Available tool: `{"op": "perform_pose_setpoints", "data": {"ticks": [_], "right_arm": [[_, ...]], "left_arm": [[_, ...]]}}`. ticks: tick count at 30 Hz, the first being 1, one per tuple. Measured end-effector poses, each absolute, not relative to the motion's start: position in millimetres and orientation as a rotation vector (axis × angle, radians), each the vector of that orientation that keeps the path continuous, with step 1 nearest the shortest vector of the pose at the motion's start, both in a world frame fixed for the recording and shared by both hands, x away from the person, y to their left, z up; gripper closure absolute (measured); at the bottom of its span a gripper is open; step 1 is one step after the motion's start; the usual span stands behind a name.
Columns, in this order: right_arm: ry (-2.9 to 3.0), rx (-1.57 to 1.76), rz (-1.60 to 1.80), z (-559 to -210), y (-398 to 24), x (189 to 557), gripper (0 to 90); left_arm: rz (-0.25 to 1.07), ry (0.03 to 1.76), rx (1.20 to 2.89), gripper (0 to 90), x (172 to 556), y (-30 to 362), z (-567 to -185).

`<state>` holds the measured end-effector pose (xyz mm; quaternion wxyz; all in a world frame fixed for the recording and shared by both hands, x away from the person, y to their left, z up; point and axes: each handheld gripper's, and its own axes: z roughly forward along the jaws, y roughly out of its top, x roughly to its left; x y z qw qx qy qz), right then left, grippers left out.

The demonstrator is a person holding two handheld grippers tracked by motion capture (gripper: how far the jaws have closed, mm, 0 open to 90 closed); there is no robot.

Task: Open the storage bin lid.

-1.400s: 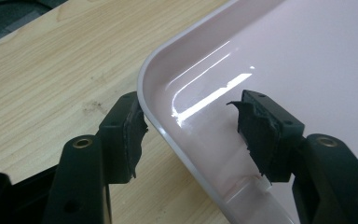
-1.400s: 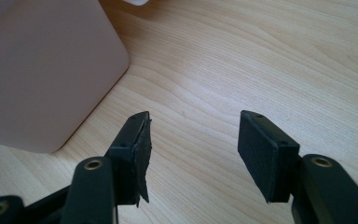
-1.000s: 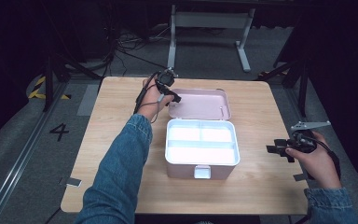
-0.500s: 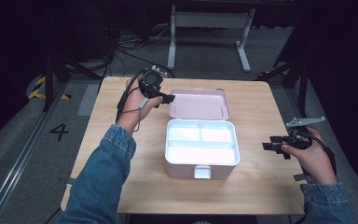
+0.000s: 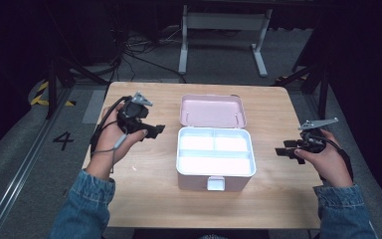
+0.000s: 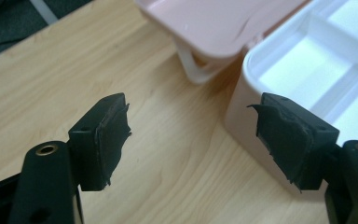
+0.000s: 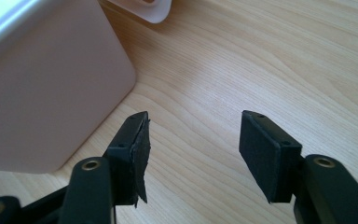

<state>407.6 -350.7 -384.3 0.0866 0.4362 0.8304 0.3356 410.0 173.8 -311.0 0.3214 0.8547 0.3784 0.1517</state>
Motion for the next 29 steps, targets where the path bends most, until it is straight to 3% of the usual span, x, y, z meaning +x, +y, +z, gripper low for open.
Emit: {"op": "perform_pose_setpoints", "data": {"ticks": [15,25,29], "right_arm": [[2.494,1.332,0.933,-397,-357,410,41.4],[2.481,1.354,0.886,-403,-359,410,40.9],[2.498,1.348,0.878,-406,-357,410,40.7]], "left_arm": [[0.331,1.094,2.281,24.8,378,221,-368],[0.280,1.226,2.449,25.1,376,219,-396],[0.251,1.235,2.443,24.7,375,219,-397]]}}
